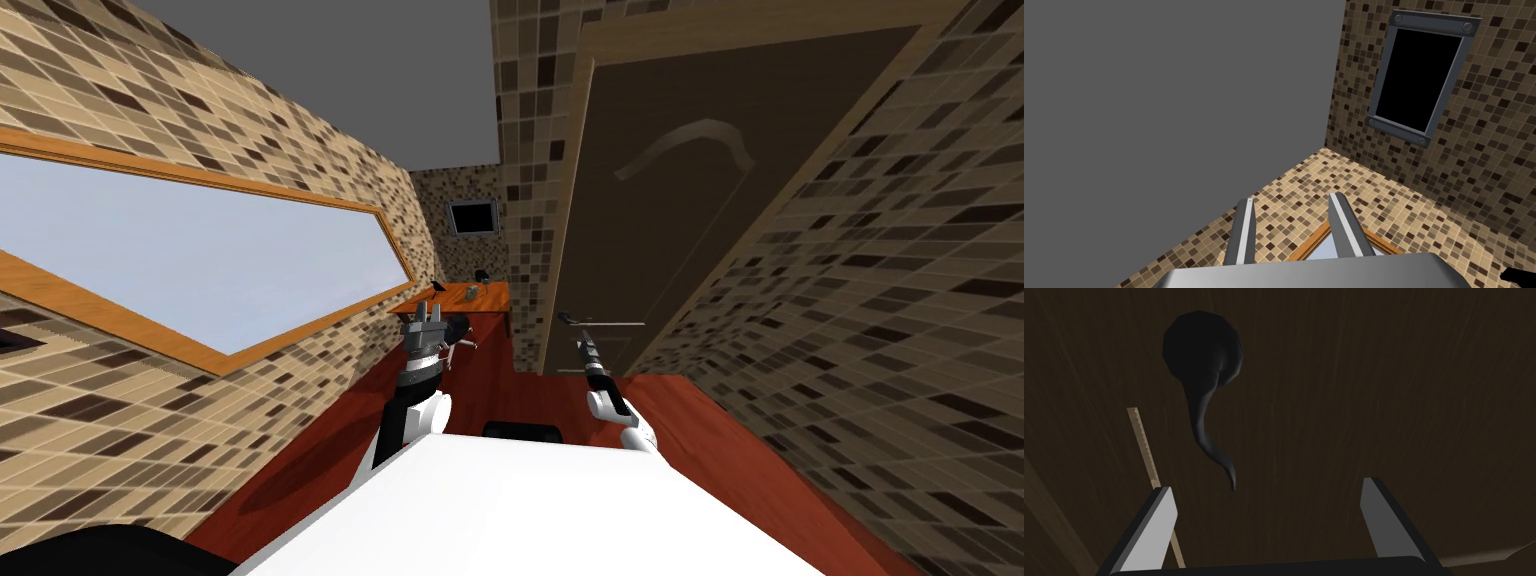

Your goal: Pull the door open

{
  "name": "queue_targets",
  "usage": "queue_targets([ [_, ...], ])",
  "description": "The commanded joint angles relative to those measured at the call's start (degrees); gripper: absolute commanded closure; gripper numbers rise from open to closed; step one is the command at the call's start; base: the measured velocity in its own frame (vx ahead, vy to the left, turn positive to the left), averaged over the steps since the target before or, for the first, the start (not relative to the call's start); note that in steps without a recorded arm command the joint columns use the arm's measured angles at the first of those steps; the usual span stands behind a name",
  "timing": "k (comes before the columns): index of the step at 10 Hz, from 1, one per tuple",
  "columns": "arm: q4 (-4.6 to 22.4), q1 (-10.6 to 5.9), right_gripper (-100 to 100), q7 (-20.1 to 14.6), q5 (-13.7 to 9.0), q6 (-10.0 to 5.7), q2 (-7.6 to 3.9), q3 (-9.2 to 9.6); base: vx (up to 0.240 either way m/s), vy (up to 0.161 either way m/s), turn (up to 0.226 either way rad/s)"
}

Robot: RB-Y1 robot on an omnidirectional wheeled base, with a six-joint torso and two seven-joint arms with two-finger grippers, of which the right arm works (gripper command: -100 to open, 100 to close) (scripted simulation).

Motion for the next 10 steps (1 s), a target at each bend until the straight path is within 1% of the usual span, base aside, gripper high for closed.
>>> queue_targets([
  [1, 2.16, -0.84, -100, 0.21, -0.4, -0.32, -0.3, 0.02, -0.018, -0.051, 0.111],
  [3, 5.38, -2.16, -100, 0.51, -1.07, -0.89, -0.89, 0.07, -0.02, -0.084, 0.185],
  [7, 10.57, -4.3, -100, 1.0, -2.15, -1.8, -1.83, 0.16, -0.038, -0.099, 0.163],
  [8, 12.35, -5.03, -100, 1.17, -2.52, -2.12, -2.14, 0.19, -0.058, -0.113, 0.255],
  [9, 13.24, -5.39, -100, 1.25, -2.71, -2.27, -2.3, 0.2, -0.072, -0.102, 0.225],
  [10, 13.87, -5.65, -100, 1.31, -2.84, -2.38, -2.42, 0.21, -0.064, -0.075, 0.078],
])
